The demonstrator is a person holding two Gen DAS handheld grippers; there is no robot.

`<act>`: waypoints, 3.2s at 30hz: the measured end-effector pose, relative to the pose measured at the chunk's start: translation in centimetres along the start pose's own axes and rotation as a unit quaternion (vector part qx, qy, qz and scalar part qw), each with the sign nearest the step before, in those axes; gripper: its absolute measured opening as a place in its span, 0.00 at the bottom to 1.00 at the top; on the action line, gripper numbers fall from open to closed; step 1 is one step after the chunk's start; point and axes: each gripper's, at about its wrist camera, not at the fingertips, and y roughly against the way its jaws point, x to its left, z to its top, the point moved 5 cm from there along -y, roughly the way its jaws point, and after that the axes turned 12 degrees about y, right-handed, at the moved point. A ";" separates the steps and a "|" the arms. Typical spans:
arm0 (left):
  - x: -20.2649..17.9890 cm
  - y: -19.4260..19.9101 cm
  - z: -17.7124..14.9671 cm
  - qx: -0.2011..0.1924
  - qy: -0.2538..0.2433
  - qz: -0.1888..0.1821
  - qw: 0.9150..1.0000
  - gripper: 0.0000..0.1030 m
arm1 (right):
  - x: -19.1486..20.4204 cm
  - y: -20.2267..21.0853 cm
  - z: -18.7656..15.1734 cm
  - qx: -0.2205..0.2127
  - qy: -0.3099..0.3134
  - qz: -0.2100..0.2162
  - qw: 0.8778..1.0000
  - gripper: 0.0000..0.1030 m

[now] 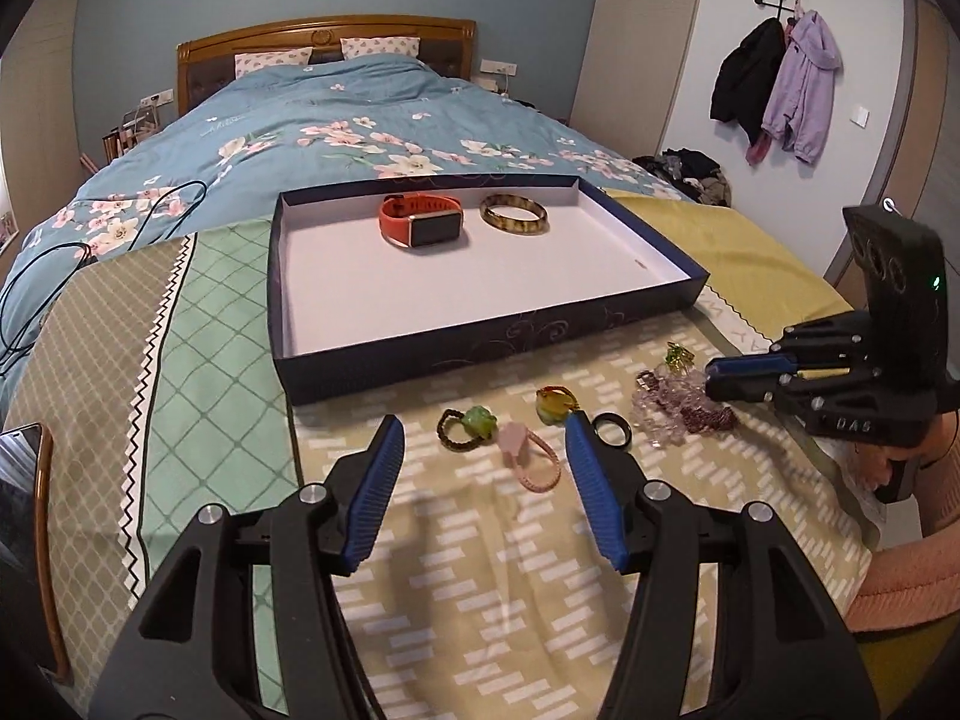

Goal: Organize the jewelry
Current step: 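Reach the right tool to the clear crystal bead bracelet and grasp it, then lift the crystal bracelet with the right tool while the left tool grasps the pink hair tie, then lower the crystal bracelet into the box and open the right tool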

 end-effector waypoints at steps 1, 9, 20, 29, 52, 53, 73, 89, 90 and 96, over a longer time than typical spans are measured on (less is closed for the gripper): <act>0.0 0.0 0.0 0.001 -0.001 -0.001 1.000 0.54 | -0.1 0.4 0.3 -0.007 -0.002 0.002 1.000 0.07; -0.6 -0.8 -0.5 0.022 -0.010 0.002 1.000 0.51 | 0.4 2.3 2.6 -0.052 -0.009 0.016 0.998 0.07; -0.9 -3.3 -0.8 0.065 0.014 -0.011 0.998 0.41 | 1.2 3.8 5.2 -0.095 -0.007 0.023 0.995 0.07; -1.8 -5.1 -0.2 0.073 0.003 0.001 0.997 0.34 | 1.1 3.5 5.0 -0.093 -0.018 0.021 0.995 0.07; -2.2 -1.6 1.4 0.030 -0.005 -0.011 0.999 0.16 | -0.6 4.1 6.1 -0.112 -0.027 0.005 0.993 0.07; -2.3 -1.4 1.6 0.026 -0.006 -0.012 1.000 0.16 | -0.8 4.1 6.3 -0.113 -0.027 0.003 0.993 0.07; -1.6 -1.7 6.2 -0.005 -0.006 -0.009 1.000 0.16 | -3.3 2.6 10.2 -0.126 -0.022 -0.015 0.992 0.07; -0.7 -5.0 9.2 0.001 -0.011 0.003 1.000 0.16 | -6.1 -1.3 12.2 -0.107 -0.041 -0.014 0.993 0.07; -0.6 -5.3 9.3 0.003 -0.010 0.003 1.000 0.16 | -6.2 -1.6 12.3 -0.106 -0.041 -0.015 0.993 0.07; -0.1 -6.9 9.9 0.012 -0.007 0.009 1.000 0.16 | -6.7 -3.2 13.2 -0.099 -0.038 -0.016 0.994 0.07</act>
